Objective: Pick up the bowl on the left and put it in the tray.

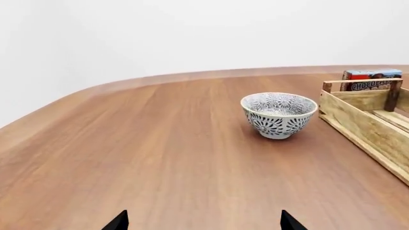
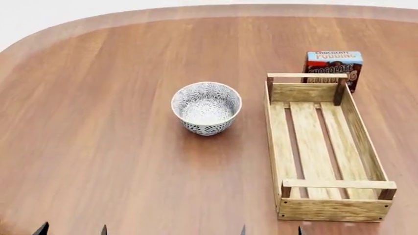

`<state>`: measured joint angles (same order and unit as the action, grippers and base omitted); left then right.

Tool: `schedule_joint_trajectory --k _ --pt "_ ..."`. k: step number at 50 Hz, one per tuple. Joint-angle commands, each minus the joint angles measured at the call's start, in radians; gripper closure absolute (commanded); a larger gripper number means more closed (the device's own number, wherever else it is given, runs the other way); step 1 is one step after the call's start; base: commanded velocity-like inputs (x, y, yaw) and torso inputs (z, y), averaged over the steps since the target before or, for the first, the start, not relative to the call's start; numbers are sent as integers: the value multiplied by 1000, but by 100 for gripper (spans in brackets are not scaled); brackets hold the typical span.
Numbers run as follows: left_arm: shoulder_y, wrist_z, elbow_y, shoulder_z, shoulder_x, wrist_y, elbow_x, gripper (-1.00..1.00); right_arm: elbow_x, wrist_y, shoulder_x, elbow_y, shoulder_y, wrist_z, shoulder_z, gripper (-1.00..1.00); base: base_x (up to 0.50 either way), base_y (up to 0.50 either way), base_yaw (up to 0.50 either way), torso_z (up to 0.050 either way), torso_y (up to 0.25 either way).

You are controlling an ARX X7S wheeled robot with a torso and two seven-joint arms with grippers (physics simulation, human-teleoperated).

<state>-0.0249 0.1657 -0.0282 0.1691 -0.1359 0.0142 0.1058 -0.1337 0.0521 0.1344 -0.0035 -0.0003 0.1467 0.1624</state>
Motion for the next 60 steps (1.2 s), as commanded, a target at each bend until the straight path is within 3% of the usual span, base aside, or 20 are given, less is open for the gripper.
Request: schedule_joint_trajectory --k 1,26,30,36,40,41,50,53,60 --pt "1 9 6 10 -8 4 7 -100 -8 1 8 -5 -1 10 8 -100 500 0 0 0 0" --pt "-5 24 1 24 -21 2 26 -100 -24 3 22 5 7 26 26 -100 500 0 0 0 0" --pt "-9 35 -1 24 -21 5 22 -100 -21 -43 23 6 20 43 27 -100 438 0 0 0 0" --pt "-25 64 57 32 -37 67 -7 -100 -66 -262 34 -82 63 81 8 -100 0 0 0 0 0" --pt "-58 54 202 11 -58 265 61 -100 -104 -471 62 -250 97 115 -6 -100 0 0 0 0 0" --pt "-74 40 316 -18 -72 372 136 -100 -144 -562 80 -350 119 123 -30 -100 0 0 0 0 15" --pt "-237 86 645 -136 -117 810 401 -100 -354 -980 129 -644 278 170 -154 -100 0 0 0 0 0" --pt "-281 96 717 -170 -126 901 477 -100 -401 -1069 139 -717 328 195 -191 -100 0 0 0 0 0" --pt "-301 67 731 -242 -109 951 610 -100 -461 -1160 148 -771 378 212 -234 -100 0 0 0 26 0"
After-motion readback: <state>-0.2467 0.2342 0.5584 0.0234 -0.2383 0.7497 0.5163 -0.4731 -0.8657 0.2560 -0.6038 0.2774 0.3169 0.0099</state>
